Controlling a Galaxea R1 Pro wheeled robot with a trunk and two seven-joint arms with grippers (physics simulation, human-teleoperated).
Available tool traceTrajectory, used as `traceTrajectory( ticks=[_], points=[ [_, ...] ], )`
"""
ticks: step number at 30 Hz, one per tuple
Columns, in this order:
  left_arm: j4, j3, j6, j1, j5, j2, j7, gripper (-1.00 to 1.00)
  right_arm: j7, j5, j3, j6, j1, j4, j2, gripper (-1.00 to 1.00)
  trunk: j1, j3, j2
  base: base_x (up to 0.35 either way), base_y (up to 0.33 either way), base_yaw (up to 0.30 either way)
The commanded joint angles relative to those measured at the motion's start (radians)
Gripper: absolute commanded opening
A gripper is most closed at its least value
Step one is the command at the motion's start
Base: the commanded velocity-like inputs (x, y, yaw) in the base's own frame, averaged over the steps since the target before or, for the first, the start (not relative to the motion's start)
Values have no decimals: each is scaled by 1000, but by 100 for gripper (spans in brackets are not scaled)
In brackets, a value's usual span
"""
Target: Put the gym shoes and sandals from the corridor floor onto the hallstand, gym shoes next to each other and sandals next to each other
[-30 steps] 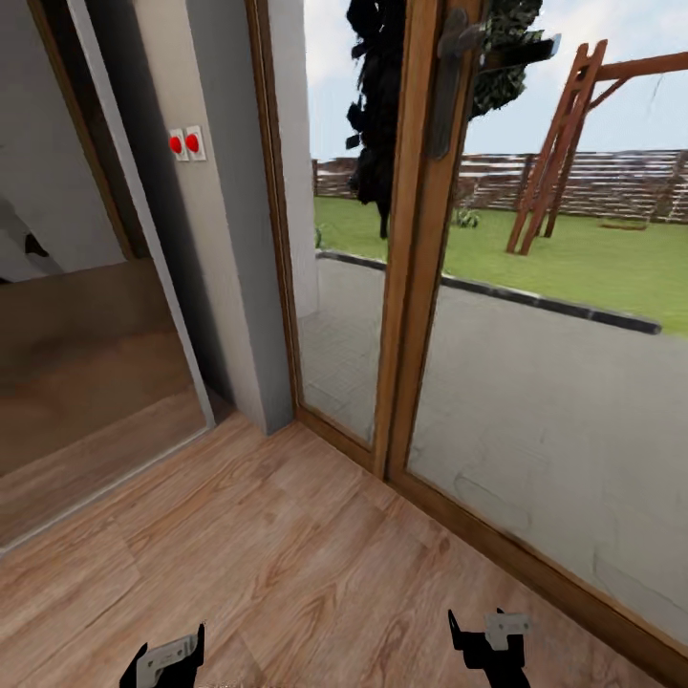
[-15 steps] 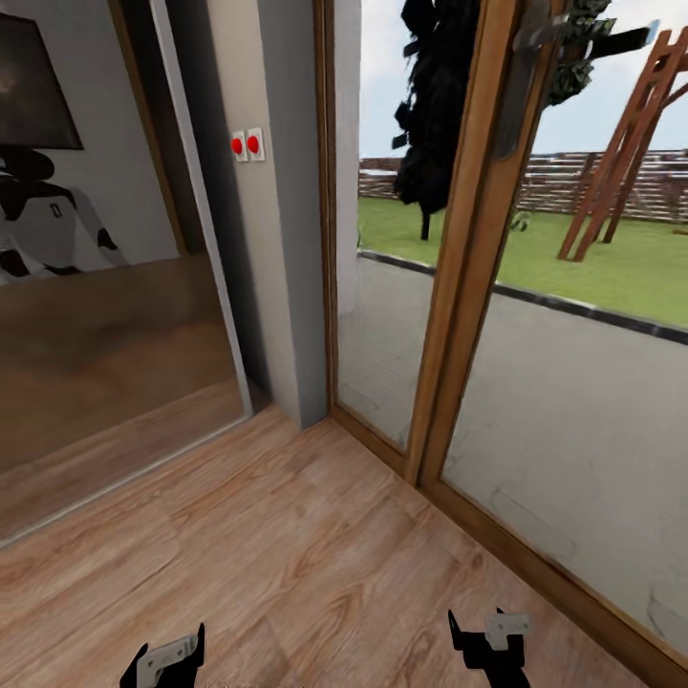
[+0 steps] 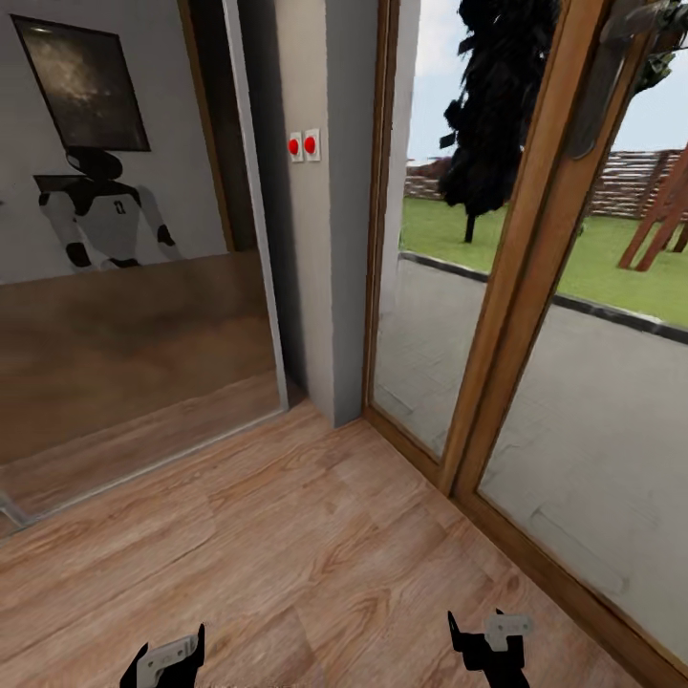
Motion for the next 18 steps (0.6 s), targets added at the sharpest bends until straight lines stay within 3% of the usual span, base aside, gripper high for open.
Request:
traceTrajectory(
  ticks=[1, 18],
  points=[
    [1, -2, -3, -1, 9, 0, -2, 100, 2, 10, -8, -3, 0, 3, 0, 100, 0, -1, 0, 0, 0, 274],
    [1, -3, -3, -1, 9, 0, -2, 100, 2, 10, -7, -3, 0, 21, 0, 100, 0, -1, 0, 0, 0, 274]
  ],
)
